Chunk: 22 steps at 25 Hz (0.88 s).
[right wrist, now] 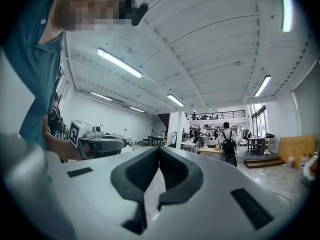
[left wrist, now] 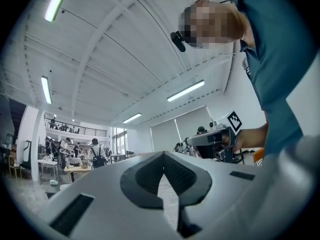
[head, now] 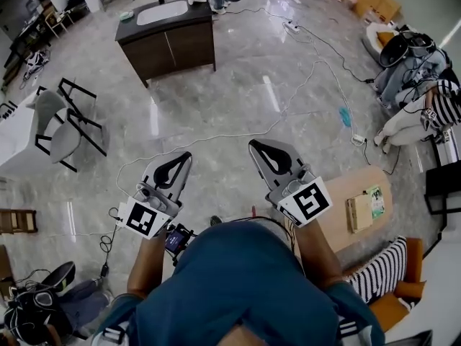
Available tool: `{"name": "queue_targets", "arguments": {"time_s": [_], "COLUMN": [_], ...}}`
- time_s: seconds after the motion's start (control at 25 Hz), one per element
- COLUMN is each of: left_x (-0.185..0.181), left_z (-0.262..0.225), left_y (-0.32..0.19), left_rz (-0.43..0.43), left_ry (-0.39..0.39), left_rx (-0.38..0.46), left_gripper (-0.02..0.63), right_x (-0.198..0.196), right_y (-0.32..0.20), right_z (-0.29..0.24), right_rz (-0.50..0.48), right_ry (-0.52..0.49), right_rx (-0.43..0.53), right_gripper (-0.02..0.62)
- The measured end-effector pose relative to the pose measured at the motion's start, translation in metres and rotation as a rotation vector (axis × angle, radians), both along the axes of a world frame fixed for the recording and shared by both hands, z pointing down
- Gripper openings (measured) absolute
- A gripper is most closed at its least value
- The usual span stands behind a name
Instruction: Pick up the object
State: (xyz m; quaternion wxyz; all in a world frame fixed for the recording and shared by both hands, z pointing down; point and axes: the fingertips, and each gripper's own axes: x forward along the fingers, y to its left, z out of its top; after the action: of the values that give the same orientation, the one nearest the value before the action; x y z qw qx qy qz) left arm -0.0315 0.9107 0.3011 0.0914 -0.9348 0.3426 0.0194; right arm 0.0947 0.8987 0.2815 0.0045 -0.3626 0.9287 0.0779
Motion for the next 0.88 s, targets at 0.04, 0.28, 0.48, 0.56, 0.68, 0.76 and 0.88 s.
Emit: {"name": "queue_targets", "arguments": {"time_s": [0.04, 0.28, 0.48, 0.56, 0.68, 0.76, 0.88], "left_x": [0.001, -0.004, 0.004, 0.008, 0.017, 0.027, 0.041], "left_z": [0.0, 0.008, 0.01, 0.008, 0.008, 0.008, 0.008], "left_y": [-0.003, -0.025, -0.058, -0.067, -0.088, -0.102, -0.123], "left_rz": [0.003, 0.001, -0.024, -0.051, -0.082, -0.099, -0.12], "left_ry": [0.007, 0.021, 0.012, 0.01, -0.008, -0.011, -0.011], "left_rx": [-0.002, -0.02, -0.019, -0.019, -0.016, -0.014, -0.005], "left_gripper": [0.003, 0.003, 0.002, 0.002, 0.003, 0.003, 0.003], "right_x": [0.001, -0.005, 0.001, 0.003, 0.015, 0.025, 0.039], "right_y": [-0.003, -0.022, -0.06, -0.074, -0.098, -0.114, -0.139], "right_z": [0.0, 0.005, 0.009, 0.009, 0.007, 0.008, 0.01], "right_rz": [0.003, -0.006, -0.032, -0.064, -0.093, -0.108, -0.125], "right_ry": [0.004, 0.027, 0.019, 0.015, 0.003, -0.001, -0.005], "right_rx": [0.0, -0.015, -0.019, -0.021, -0.019, -0.018, -0.021], "right_gripper": [0.014, 0.014, 0.014, 0.014, 0.014, 0.014, 0.014]}}
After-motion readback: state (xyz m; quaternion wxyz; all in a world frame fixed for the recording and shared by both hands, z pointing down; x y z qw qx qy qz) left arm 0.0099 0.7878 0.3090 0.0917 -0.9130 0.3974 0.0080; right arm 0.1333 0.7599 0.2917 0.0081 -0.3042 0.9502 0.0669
